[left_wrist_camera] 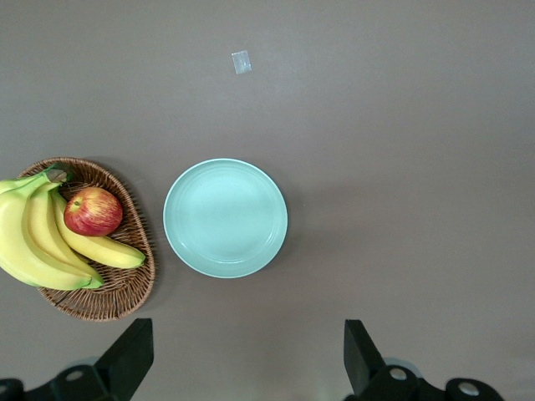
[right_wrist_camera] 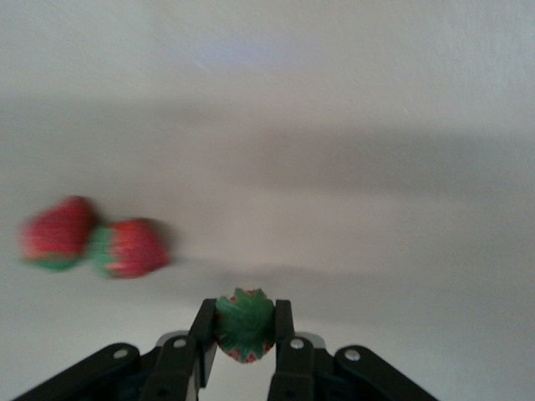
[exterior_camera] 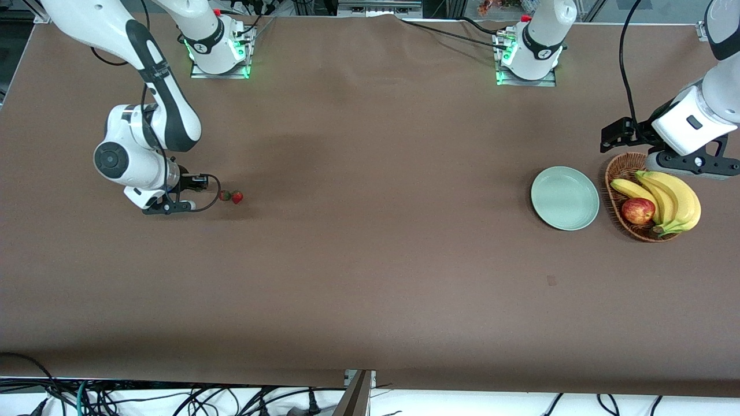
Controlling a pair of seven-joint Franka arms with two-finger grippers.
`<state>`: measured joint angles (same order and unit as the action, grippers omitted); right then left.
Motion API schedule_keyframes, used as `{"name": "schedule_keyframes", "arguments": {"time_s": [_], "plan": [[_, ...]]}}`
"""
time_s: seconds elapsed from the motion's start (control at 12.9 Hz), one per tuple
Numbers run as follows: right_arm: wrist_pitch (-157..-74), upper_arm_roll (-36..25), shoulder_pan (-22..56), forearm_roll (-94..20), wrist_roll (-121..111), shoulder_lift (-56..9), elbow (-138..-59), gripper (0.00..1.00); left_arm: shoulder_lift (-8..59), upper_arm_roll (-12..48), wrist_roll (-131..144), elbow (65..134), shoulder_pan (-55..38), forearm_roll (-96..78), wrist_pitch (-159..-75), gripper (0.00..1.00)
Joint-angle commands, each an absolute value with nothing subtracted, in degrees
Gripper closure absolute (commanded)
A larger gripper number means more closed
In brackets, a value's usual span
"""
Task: Collect all strawberries into plate
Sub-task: 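Carry the strawberry to mid-table with the right gripper while the left gripper approaches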
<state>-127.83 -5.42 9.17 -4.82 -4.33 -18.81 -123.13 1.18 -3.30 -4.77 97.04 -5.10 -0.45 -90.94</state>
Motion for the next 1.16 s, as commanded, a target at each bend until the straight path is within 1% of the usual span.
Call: {"name": "schedule_keyframes", "arguments": {"time_s": [0.0,0.08,0.16,0.31,0.39,0.47,0.62,0.7,0.78,0.93,1.09], "plan": [[-112.6,-3.0,11.4,-8.1,1.5,-19.1,-108.5,0.91,1.9,-3.3,-4.4,95.4,-4.7,-1.7,-90.6,0.0],[-110.1,-2.3,13.5,-8.3,6.1,-19.9,-103.8,0.91,2.0,-3.3,-4.4,95.4,-4.7,-1.7,-90.6,0.0],[-109.3,-1.5,16.2,-8.4,11.4,-21.3,-99.2,0.91,2.2,-3.3,-4.4,95.4,-4.7,-1.7,-90.6,0.0],[-109.2,-0.5,22.0,-8.7,21.9,-24.2,-92.7,0.91,2.8,-3.3,-4.4,95.4,-4.7,-1.8,-90.6,0.0],[-109.2,0.1,24.8,-8.7,28.7,-26.5,-89.4,0.9,2.9,-3.3,-4.4,95.4,-4.7,-1.7,-90.6,0.0],[-109.9,1.0,27.8,-8.7,36.7,-29.3,-85.5,0.86,3.5,-3.3,-4.4,95.4,-4.7,-1.7,-91.1,0.0],[-110.6,3.0,33.6,-8.4,52.5,-36.6,-76.5,0.86,4.0,-3.3,-4.3,96.0,-3.6,-1.7,-91.8,0.0],[-112.7,3.0,37.2,-8.4,58.0,-40.0,-73.1,0.86,4.1,-3.1,-3.8,96.3,-3.5,-1.8,-91.9,0.0],[-117.5,3.0,40.0,-8.4,62.4,-42.9,-71.5,0.86,4.1,-3.1,-3.6,97.0,-3.5,-2.3,-93.1,0.0],[-130.0,2.8,45.9,-8.3,71.5,-47.7,-71.1,0.86,3.1,-3.1,-3.6,101.7,-2.9,-2.4,-98.1,0.0],[-139.7,2.5,50.9,-7.8,80.4,-51.9,-70.1,0.86,2.6,-3.1,-3.7,103.3,-2.7,-2.4,-99.1,0.0]]}}
